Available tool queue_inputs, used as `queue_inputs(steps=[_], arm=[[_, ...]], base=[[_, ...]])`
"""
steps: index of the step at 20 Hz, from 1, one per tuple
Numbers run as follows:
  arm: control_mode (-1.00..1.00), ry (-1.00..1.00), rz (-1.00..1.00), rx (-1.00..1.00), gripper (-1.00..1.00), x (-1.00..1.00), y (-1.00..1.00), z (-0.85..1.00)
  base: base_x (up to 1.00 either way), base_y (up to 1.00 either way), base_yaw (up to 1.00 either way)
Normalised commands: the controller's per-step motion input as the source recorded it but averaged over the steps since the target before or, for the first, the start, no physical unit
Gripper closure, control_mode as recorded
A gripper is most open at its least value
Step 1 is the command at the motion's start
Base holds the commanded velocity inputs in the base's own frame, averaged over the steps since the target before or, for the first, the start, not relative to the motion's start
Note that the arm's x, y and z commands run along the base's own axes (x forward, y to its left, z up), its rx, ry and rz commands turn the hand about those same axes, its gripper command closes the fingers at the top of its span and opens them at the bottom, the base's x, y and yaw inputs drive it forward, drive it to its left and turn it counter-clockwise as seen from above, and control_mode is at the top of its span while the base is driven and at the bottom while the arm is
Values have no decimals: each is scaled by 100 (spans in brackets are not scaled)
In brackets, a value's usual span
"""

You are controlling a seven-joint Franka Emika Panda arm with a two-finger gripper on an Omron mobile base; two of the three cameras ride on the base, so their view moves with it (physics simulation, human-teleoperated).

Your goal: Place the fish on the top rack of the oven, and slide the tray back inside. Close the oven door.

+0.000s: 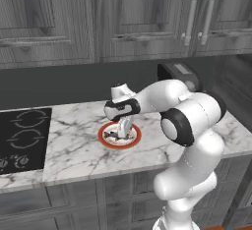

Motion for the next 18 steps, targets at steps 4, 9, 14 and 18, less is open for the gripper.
queue_inputs(steps=[4, 9, 14, 18], arm=[[-100, -2, 0, 0, -100, 35, 6, -41], [-100, -3, 0, 0, -100, 32, 11, -43], [-100, -4, 0, 0, -100, 18, 6, -32], [-100, -8, 0, 0, 100, -2, 0, -5]], base=[[0, 0, 0], [0, 0, 0], [0, 0, 0], [0, 0, 0]])
